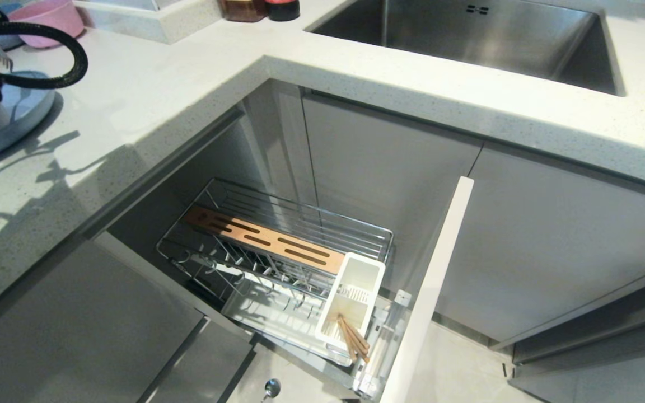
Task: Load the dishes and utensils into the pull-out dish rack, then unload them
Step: Take the fork out of the cupboard
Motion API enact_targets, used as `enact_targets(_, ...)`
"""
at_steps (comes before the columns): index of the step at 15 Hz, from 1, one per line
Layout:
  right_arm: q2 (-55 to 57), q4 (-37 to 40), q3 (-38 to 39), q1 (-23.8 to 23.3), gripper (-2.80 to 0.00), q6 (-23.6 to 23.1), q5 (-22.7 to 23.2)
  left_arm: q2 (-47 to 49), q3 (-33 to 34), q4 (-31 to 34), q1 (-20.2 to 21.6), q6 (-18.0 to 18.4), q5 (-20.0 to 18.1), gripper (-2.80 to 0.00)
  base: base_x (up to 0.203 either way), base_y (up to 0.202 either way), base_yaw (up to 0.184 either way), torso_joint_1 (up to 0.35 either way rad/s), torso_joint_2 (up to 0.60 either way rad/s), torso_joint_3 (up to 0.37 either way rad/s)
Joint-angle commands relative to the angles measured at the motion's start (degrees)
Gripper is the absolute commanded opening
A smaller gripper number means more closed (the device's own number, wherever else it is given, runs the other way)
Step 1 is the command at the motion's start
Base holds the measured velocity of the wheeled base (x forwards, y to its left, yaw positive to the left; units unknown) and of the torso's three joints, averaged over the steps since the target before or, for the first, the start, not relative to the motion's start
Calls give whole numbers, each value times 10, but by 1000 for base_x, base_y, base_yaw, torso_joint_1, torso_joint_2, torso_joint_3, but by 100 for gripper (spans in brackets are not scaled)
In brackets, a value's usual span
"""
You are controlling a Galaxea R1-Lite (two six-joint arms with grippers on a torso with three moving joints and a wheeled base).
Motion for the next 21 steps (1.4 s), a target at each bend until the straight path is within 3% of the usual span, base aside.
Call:
enact_targets(1,0,0,1,0,-280,0,0,-6,31,-17,2,1,3,-280,0,0,0,0,0,0)
enact_targets(8,0,0,1,0,-280,0,0,-23,134,-186,31,59,-94,-280,0,0,0,0,0,0)
enact_targets(21,0,0,1,0,-280,0,0,-23,195,-226,49,62,-120,-280,0,0,0,0,0,0)
